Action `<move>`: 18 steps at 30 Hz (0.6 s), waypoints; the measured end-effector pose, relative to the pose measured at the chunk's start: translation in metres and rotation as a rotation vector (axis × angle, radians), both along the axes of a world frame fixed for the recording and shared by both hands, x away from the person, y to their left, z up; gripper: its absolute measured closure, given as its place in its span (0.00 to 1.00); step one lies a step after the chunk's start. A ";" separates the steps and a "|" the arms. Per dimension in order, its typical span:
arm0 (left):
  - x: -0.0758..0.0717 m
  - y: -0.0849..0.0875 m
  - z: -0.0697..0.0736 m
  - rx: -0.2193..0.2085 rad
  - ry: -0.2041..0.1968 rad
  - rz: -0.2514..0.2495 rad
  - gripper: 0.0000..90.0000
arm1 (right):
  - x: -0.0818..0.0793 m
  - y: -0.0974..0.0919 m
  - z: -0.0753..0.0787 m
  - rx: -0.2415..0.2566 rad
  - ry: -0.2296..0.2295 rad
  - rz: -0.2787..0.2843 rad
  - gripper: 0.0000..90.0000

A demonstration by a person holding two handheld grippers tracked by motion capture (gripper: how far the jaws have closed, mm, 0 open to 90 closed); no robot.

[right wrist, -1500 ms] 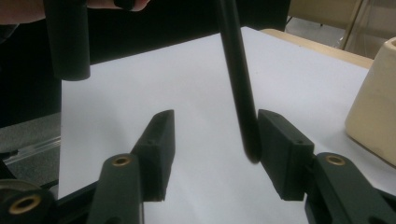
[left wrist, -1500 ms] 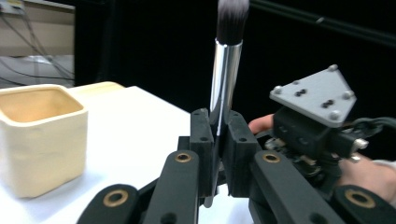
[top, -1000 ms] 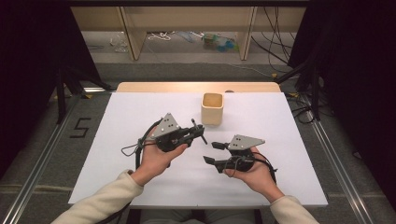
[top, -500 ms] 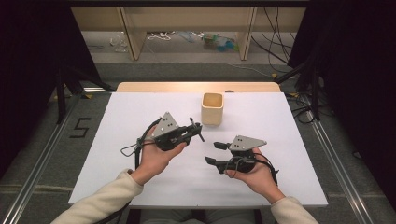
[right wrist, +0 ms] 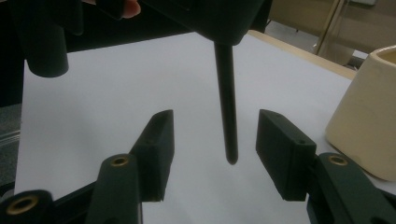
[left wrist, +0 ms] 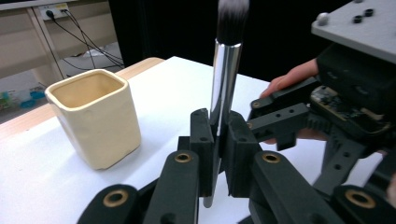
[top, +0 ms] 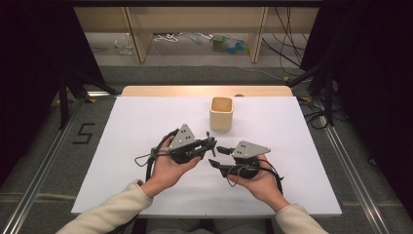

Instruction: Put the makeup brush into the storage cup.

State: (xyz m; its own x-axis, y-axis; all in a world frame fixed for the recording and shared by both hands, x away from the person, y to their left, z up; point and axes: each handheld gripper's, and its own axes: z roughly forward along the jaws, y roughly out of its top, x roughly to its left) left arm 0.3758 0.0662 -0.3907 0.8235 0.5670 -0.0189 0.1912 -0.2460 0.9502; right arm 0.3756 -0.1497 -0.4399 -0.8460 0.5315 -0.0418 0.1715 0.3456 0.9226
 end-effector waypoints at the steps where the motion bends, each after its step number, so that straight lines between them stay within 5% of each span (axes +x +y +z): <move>1: 0.000 0.000 0.000 0.000 0.004 -0.001 0.93 | 0.000 0.000 0.000 -0.001 -0.005 -0.004 0.57; 18: 0.001 -0.002 -0.003 -0.018 0.026 -0.016 0.93 | -0.002 -0.002 0.004 0.016 -0.071 -0.008 0.92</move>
